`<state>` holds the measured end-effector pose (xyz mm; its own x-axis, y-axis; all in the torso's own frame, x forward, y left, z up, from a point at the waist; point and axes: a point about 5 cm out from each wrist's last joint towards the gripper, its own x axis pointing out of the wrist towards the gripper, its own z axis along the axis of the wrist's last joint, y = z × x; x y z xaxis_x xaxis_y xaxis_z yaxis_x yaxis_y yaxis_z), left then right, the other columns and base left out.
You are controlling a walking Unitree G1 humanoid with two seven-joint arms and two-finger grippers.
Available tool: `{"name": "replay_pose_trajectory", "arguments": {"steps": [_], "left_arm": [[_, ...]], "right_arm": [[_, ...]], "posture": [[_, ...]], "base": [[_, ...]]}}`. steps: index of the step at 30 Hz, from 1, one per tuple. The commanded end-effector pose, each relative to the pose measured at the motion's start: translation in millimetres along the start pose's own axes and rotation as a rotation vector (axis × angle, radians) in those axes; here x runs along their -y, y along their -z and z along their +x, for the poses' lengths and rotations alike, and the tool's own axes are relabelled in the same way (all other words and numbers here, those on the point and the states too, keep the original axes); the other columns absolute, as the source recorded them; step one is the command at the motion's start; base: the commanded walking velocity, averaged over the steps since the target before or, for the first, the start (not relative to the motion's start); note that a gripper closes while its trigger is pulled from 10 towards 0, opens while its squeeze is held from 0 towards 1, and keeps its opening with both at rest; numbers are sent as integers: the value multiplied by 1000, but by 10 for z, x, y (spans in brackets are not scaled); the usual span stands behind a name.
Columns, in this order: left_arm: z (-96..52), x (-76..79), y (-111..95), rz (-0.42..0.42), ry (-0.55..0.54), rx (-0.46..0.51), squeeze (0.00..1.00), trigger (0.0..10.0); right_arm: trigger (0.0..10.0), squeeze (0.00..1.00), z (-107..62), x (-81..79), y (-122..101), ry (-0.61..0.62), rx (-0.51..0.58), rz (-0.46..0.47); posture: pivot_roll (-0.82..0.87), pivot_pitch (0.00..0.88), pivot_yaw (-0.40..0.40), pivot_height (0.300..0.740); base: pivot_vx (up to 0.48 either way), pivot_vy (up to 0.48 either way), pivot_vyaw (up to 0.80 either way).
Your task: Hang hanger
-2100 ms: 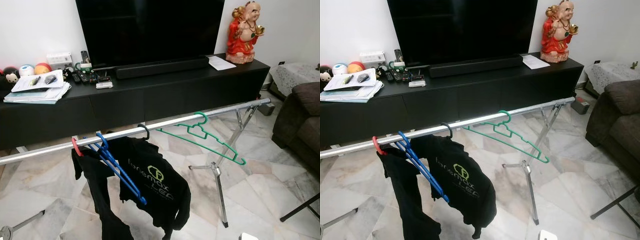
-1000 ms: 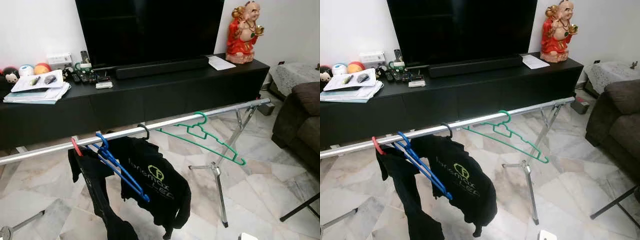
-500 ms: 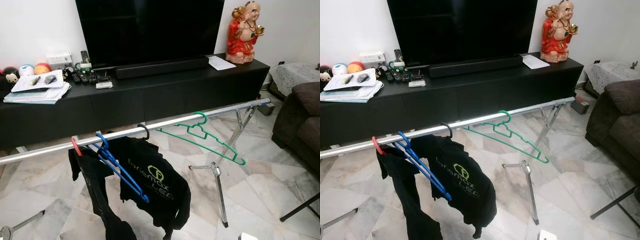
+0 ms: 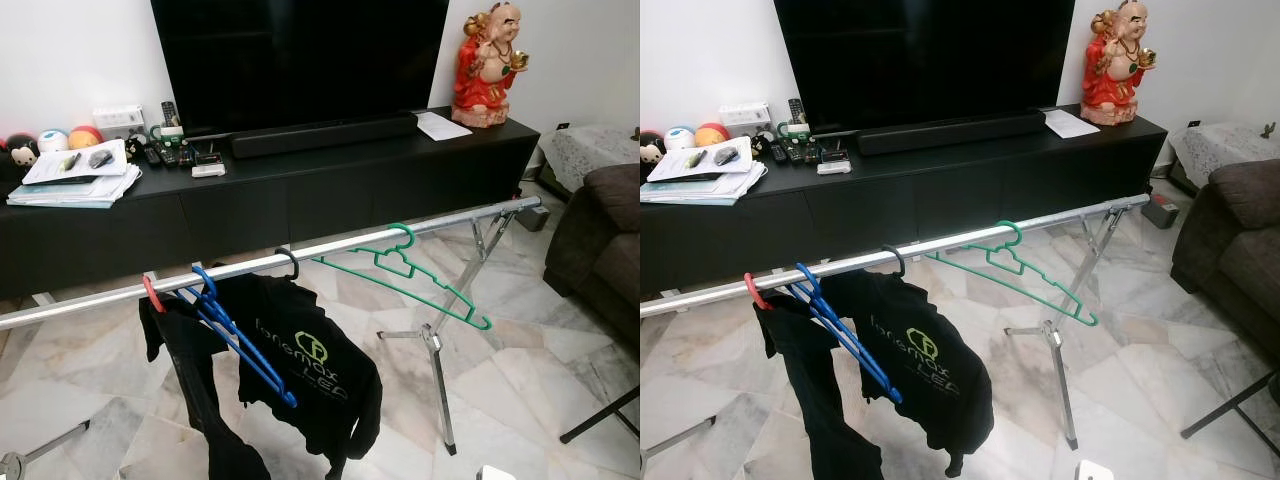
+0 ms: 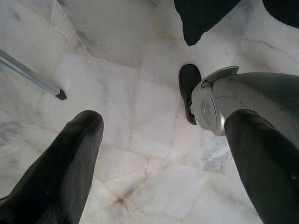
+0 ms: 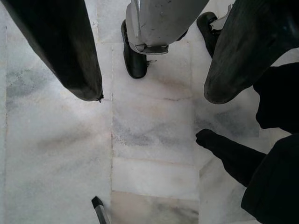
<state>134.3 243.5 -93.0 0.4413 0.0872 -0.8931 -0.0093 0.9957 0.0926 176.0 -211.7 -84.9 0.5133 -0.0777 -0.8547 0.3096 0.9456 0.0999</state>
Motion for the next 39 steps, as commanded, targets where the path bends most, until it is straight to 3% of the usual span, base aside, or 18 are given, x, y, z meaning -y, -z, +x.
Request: {"name": "replay_pose_trajectory", "arguments": {"steps": [1, 10, 19, 39], "left_arm": [[-13, -34, 58, 5, -8, -18, 0, 10000], [-11, -30, 47, 1, -7, -15, 0, 10000], [-17, -56, 60, 0, -12, -18, 0, 10000], [-2, -2, 23, 2, -4, -11, 0, 10000]], "right_arm": [[10000, 0, -3, 11, 13, 1, -3, -3], [10000, 0, -2, 7, 4, 7, 13, 38], [10000, 0, -1, -3, -17, 1, 28, 11], [10000, 0, -1, 3, -25, 8, 37, 14]], "posture": [[-87, 0, 25, 740], [-85, 0, 24, 740], [-82, 0, 27, 740], [-85, 0, 24, 740]], "base": [[0, 0, 0], [0, 0, 0], [0, 0, 0], [0, 0, 800]]}}
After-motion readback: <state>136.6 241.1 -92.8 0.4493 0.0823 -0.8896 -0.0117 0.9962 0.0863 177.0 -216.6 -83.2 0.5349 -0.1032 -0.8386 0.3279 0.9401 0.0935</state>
